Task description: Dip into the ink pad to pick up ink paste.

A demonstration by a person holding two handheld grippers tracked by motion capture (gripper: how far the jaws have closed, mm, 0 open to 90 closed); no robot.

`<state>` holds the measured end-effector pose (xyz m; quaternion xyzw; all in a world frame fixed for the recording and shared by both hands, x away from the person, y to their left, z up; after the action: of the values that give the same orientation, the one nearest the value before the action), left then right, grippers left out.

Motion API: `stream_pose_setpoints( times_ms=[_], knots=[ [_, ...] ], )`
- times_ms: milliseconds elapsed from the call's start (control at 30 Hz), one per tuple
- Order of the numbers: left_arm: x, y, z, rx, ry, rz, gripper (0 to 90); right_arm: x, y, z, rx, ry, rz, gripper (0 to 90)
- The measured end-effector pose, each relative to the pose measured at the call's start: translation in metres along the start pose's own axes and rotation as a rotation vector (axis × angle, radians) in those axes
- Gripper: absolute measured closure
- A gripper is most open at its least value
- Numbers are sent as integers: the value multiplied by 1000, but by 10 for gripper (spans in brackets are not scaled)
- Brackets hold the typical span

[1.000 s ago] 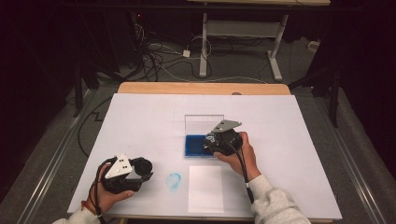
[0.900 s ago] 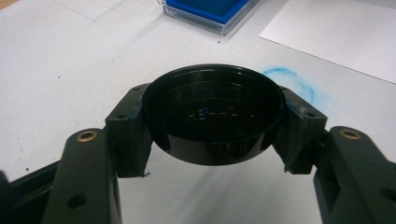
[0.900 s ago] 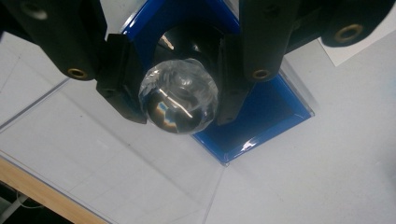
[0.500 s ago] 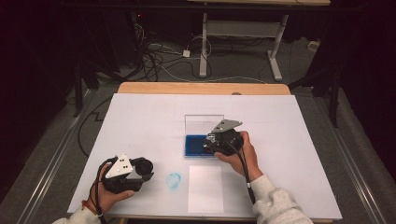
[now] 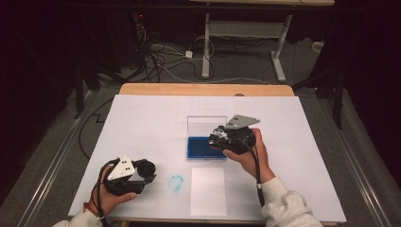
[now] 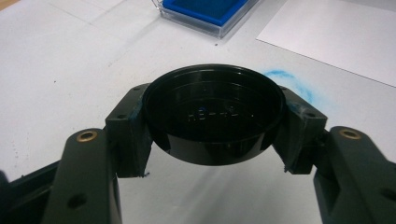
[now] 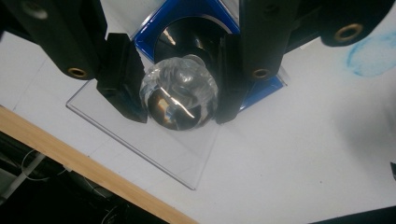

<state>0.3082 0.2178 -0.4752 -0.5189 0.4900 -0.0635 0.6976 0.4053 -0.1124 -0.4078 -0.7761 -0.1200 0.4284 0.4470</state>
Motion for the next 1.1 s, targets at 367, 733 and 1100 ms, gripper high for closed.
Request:
stream_pose_setpoints(
  times_ms=[367, 733, 1100],
  knots=[
    [0, 0, 0, 0, -4, 5, 367, -12, -5, -3, 3, -3, -33, 570],
    [0, 0, 0, 3, -6, 8, 368, -25, -14, 0, -9, -12, -79, 570],
    [0, 0, 0, 6, -8, 11, 367, -40, -22, 5, -20, -25, -118, 570]
  ],
)
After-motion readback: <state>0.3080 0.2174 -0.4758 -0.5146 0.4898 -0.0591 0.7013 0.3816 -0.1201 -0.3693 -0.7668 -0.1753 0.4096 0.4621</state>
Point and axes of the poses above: each handheld gripper's, and its own axes: x roughly forward along the jaws, y roughly out of its underside, z roughly to its left, the point moved 3 cm from there along x, roughly forward along the jaws, and after that the axes turned 8 degrees about -x, right-handed, at the moved point
